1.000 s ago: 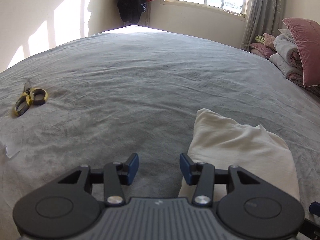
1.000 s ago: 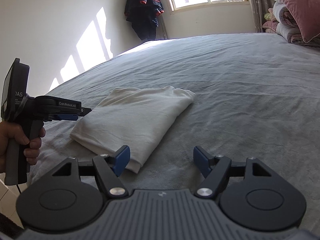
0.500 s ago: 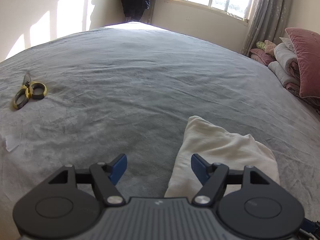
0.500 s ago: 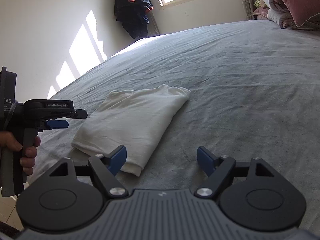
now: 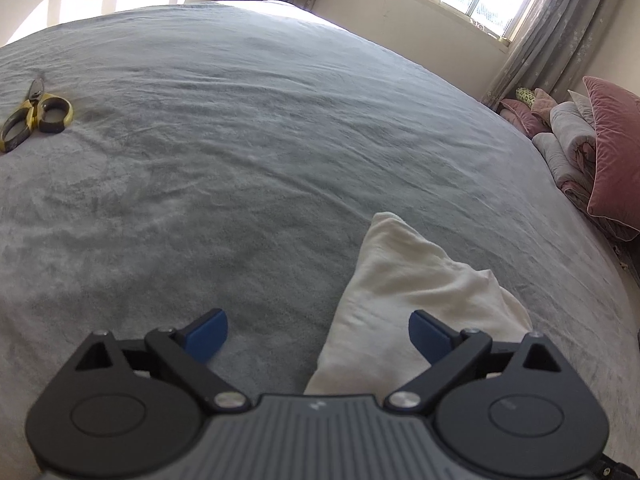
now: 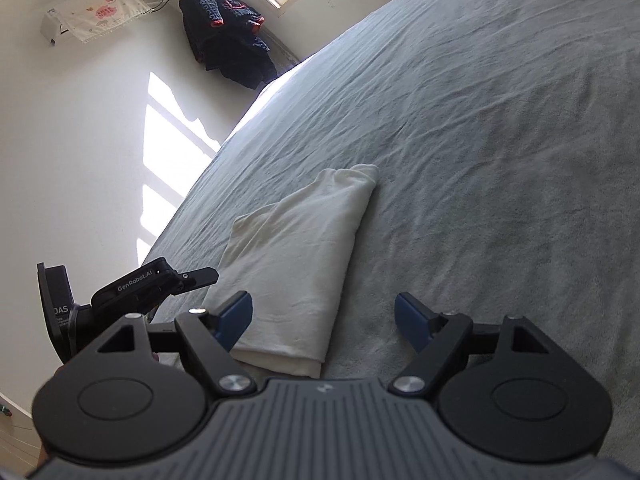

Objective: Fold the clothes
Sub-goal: 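Move the left gripper to the end of the folded white bundle, then grasp the folded white bundle with the left gripper while the right gripper grasps beside it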

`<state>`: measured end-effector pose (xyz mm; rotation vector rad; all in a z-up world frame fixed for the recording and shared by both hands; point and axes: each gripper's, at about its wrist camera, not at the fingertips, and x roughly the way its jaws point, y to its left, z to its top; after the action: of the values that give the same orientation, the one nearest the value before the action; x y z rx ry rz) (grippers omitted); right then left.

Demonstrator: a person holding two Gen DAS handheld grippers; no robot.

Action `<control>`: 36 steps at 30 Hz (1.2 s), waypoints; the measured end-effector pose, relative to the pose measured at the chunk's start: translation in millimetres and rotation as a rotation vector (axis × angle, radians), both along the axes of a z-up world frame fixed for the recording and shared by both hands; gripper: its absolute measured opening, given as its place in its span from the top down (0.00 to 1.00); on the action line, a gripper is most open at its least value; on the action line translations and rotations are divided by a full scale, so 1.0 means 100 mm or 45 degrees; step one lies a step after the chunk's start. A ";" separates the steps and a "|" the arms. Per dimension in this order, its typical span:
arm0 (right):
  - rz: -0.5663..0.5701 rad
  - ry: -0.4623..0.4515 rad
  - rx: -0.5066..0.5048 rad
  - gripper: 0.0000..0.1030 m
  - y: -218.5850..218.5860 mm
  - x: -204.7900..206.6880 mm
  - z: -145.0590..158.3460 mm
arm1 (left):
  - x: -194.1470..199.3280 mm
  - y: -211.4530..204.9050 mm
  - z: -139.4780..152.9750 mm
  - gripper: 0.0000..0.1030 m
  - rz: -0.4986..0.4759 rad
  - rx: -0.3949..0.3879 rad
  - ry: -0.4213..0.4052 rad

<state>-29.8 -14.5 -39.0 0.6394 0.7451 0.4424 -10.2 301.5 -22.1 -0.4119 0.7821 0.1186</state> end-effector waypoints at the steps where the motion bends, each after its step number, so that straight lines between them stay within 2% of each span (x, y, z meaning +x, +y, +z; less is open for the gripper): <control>1: -0.010 0.012 -0.003 0.21 0.01 0.02 0.01 | 0.02 -0.02 0.00 0.04 -0.003 -0.001 0.000; 9: -0.050 0.100 -0.083 0.21 0.15 0.16 0.16 | 0.16 -0.16 -0.02 0.02 -0.037 0.042 0.023; 13: -0.051 0.113 -0.064 0.21 0.13 0.29 0.15 | 0.22 -0.11 -0.03 0.03 -0.083 0.017 -0.005; 14: -0.042 0.113 -0.052 0.21 0.12 0.33 0.14 | 0.24 -0.08 -0.03 0.06 -0.086 0.004 -0.018; 15: -0.032 0.112 -0.040 0.22 0.12 0.37 0.12 | 0.25 -0.06 -0.03 0.15 -0.089 -0.009 -0.031; 17: -0.019 0.111 -0.010 0.29 0.10 0.44 0.09 | 0.28 0.00 -0.05 0.24 -0.086 -0.066 -0.051; 22: -0.021 0.119 0.106 0.33 0.03 0.57 -0.01 | 0.34 0.06 -0.11 0.29 -0.132 -0.197 -0.082; 25: -0.011 0.115 0.138 0.38 0.03 0.62 -0.05 | 0.35 0.03 -0.14 0.38 -0.168 -0.195 -0.082; 26: -0.007 0.112 0.140 0.39 0.04 0.63 -0.06 | 0.36 0.01 -0.15 0.45 -0.171 -0.182 -0.084; 27: 0.002 0.103 0.140 0.43 0.07 0.65 -0.07 | 0.36 -0.01 -0.17 0.52 -0.174 -0.175 -0.091; 29: 0.013 0.087 0.126 0.54 0.11 0.67 -0.10 | 0.36 -0.06 -0.20 0.57 -0.171 -0.159 -0.107; 31: 0.016 0.087 0.093 0.75 0.15 0.69 -0.10 | 0.35 -0.12 -0.19 0.65 -0.157 -0.117 -0.121; 33: 0.011 0.083 0.093 0.79 0.11 0.65 -0.08 | 0.33 -0.13 -0.17 0.81 -0.120 -0.112 -0.138; 34: 0.007 0.079 0.097 0.80 0.08 0.61 -0.06 | 0.31 -0.11 -0.15 0.86 -0.097 -0.142 -0.153; 36: -0.002 0.070 0.106 0.81 0.04 0.54 -0.02 | 0.28 -0.09 -0.11 0.89 -0.059 -0.198 -0.180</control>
<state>24.2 -10.3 -40.8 0.7328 0.7817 0.4580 18.1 292.4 -33.5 -0.5431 0.6630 -0.0147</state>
